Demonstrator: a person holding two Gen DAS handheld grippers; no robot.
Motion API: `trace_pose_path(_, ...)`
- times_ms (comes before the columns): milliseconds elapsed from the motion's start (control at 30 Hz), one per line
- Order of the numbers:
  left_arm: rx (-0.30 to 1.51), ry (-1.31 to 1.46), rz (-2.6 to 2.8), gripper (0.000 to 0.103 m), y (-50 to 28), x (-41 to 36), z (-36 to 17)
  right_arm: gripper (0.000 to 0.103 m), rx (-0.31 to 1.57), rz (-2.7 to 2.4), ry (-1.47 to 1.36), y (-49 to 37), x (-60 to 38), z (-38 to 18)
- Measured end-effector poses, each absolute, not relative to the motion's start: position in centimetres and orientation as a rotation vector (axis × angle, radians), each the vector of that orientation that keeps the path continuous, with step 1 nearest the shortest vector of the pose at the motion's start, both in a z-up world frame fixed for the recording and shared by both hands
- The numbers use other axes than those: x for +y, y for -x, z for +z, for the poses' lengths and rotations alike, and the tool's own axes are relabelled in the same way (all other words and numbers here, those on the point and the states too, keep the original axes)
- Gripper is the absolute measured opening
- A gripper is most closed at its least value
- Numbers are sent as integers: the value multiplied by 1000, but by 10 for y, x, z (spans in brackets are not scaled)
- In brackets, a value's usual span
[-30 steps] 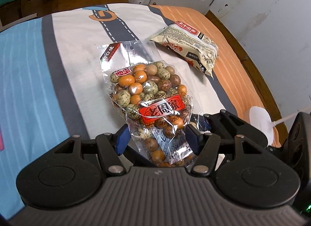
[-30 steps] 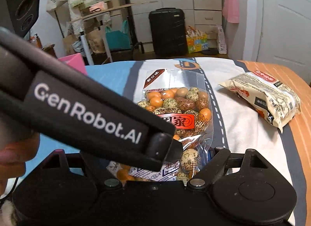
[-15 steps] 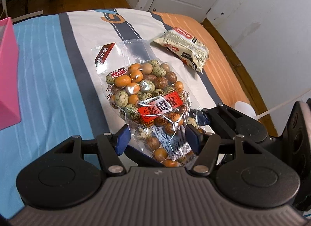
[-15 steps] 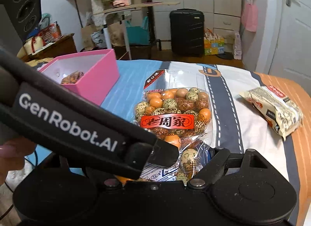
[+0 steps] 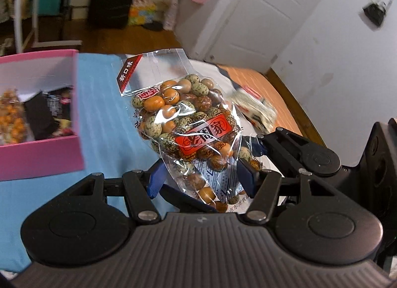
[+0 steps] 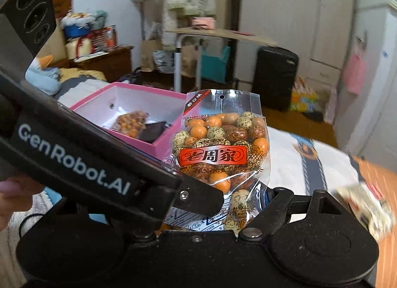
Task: Organize snacks
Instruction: 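Carry the peanut bag into the pink box and open the left gripper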
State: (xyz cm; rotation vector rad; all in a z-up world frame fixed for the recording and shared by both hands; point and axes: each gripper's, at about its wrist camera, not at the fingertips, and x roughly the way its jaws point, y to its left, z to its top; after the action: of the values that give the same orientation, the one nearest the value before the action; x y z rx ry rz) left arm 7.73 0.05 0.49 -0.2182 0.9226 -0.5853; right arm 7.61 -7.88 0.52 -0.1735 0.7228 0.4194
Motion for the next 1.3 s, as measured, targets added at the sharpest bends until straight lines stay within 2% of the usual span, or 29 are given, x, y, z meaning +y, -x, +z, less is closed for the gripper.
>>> trace_pose_path(267,861,268,-434,59,-95,61,5,87,702,569,201,-116,-31,-1)
trace_pose_path(600,879,347,-272,60,-141,119,-6,87,675,736,235,-171,15,-18)
trace_pose_path(833,939,381,-205,61,-195,144,-35,87,753,794,224,-226,40,-45)
trace_pose_path(967,825,470,-179,65,-195,165,-57,87,828,838,241,-257,56,-52)
trace_pose_path(1300,861,563,-187,66,-211,179,-92,91,858,813,359,-262,73,-68)
